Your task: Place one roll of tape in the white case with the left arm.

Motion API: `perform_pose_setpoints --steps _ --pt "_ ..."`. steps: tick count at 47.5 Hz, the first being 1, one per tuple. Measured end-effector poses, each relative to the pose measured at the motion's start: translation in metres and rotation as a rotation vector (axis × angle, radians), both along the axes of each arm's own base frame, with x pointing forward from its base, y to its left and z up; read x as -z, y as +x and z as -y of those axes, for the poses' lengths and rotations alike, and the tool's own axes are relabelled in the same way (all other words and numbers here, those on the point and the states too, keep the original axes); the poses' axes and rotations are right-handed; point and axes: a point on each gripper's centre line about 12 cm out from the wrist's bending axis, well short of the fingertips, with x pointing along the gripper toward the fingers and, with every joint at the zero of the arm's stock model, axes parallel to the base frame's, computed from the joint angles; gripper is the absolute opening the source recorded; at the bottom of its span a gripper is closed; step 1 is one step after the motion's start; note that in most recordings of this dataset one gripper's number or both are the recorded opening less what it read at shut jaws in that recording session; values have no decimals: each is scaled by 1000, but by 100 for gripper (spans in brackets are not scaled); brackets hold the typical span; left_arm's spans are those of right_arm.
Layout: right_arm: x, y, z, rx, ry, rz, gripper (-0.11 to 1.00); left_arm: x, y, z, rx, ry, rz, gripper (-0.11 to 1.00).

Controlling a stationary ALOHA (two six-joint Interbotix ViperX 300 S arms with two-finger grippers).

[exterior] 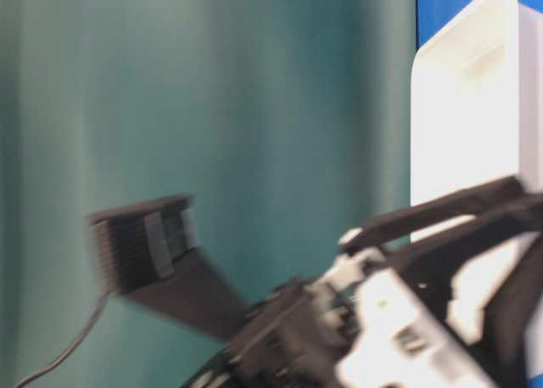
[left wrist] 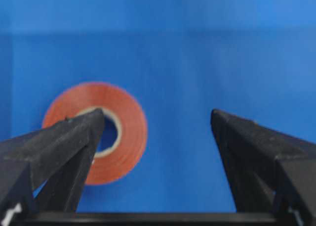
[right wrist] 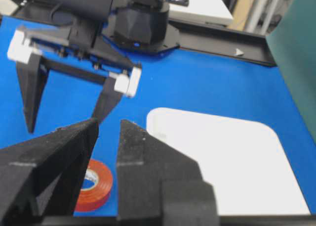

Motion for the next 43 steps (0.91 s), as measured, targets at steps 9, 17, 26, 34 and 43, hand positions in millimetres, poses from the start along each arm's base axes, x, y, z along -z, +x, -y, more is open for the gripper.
perform_pose_setpoints --steps 9,17,26,34,43 --pt "3 2 0 2 0 -14 -11 35 8 -9 -27 11 -94 85" --pt "5 2 0 2 0 -26 -11 52 12 -8 -23 21 -141 85" --pt "5 2 0 2 0 -26 -11 61 16 -4 -14 26 -156 85" --pt "5 2 0 0 -1 -26 -11 63 18 -3 -14 28 -173 75" --pt "5 2 0 2 0 -26 -11 65 15 -6 -20 40 -245 27"
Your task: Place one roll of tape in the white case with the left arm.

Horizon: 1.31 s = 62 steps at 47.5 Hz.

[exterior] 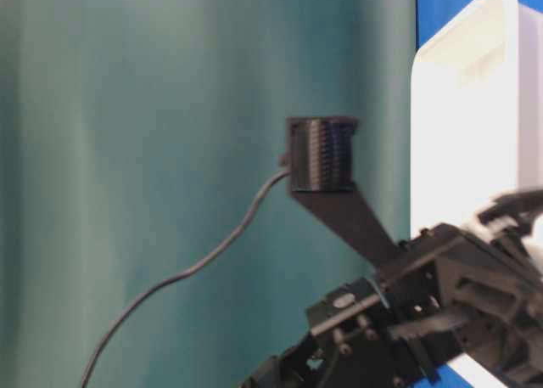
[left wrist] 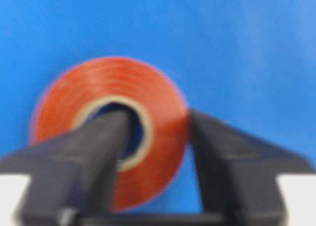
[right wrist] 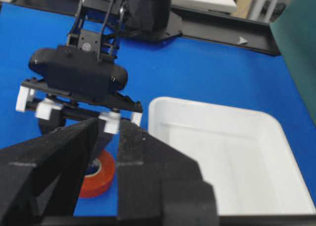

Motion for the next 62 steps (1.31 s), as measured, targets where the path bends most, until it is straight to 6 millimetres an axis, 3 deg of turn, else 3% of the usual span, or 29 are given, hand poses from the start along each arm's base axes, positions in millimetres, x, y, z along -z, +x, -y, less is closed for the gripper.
perform_pose_setpoints --steps 14,27,34,42,49,55,62 --pt "0 0 0 0 0 -2 -11 -15 5 6 11 13 -60 27" --pt "1 0 0 0 0 -3 -11 -96 11 5 63 69 11 27" --pt "1 0 0 0 2 -3 -11 -113 11 -18 57 107 36 27" --pt "1 0 0 0 2 -5 -11 -110 11 -83 -59 132 24 27" --pt "2 1 0 0 3 -11 -11 -102 5 -126 -149 136 42 27" --pt "2 1 0 0 3 -11 -11 -83 -1 -150 -199 135 57 27" --pt "4 2 0 0 2 -25 -11 -50 -6 -159 -217 128 34 27"
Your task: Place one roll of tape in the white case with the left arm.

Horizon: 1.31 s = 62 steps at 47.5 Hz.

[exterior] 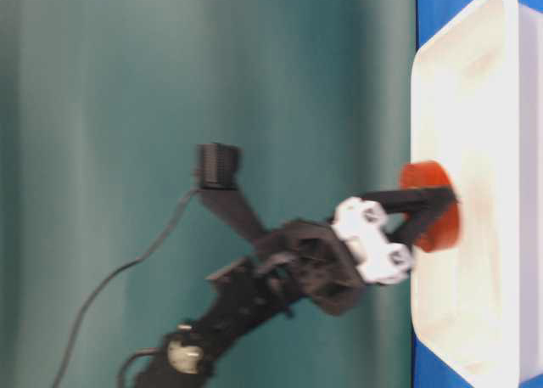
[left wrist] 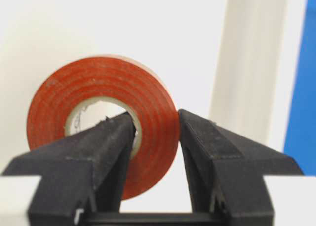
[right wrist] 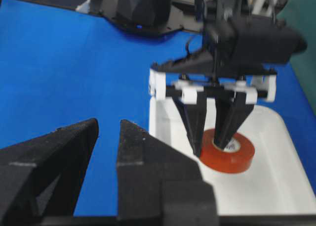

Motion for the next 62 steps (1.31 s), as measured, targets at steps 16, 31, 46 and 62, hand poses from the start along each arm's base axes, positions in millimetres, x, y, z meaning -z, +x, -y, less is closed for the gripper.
perform_pose_setpoints --steps 16,31,46,62 --pt "6 2 0 1 2 -26 -11 39 2 -6 -16 -17 -28 27" --pt "7 3 0 0 0 -31 -11 36 3 -7 -23 -21 -25 72" --pt "9 4 0 1 2 -38 -11 -40 -18 6 -18 -7 77 67" --pt "8 3 0 0 1 -37 -11 -89 -57 46 65 7 233 67"
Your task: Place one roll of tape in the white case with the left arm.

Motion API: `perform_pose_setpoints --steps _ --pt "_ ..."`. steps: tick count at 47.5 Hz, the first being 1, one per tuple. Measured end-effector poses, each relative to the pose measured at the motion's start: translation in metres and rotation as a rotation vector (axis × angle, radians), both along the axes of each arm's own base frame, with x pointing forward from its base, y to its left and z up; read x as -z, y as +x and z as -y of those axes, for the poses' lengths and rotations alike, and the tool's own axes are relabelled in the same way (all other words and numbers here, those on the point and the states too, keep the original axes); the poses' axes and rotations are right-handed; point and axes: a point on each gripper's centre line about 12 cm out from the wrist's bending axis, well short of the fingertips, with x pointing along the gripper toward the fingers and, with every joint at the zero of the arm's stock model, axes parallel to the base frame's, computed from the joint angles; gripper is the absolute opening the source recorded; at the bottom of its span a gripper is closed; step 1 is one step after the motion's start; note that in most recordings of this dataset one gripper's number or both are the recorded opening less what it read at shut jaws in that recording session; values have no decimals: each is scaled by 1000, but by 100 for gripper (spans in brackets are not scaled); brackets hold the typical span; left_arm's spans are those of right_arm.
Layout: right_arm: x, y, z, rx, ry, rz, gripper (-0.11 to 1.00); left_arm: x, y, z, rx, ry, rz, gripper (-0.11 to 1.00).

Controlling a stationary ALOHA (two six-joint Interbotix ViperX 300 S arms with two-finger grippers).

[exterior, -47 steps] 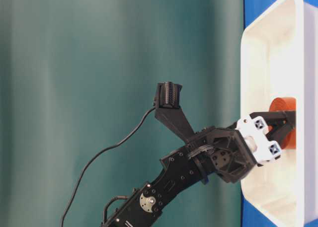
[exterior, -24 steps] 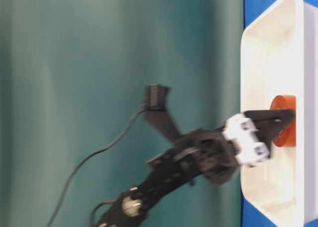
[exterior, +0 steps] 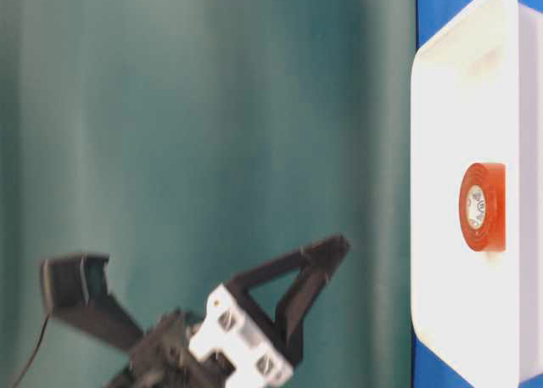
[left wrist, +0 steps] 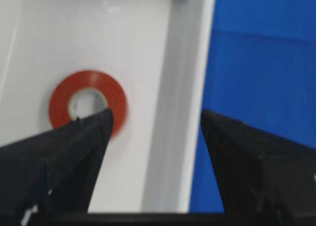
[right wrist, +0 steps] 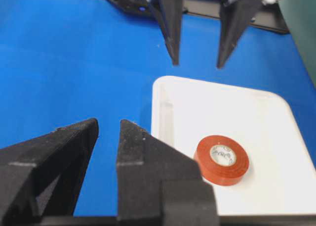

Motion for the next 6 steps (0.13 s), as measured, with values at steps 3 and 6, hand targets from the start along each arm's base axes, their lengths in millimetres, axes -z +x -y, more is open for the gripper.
perform_pose_setpoints --steps 3,6 --pt "0 0 0 0 0 0 -11 -1 -7 5 10 -4 33 67" --pt "0 0 0 0 0 -2 -11 -3 -13 11 22 -3 76 67"
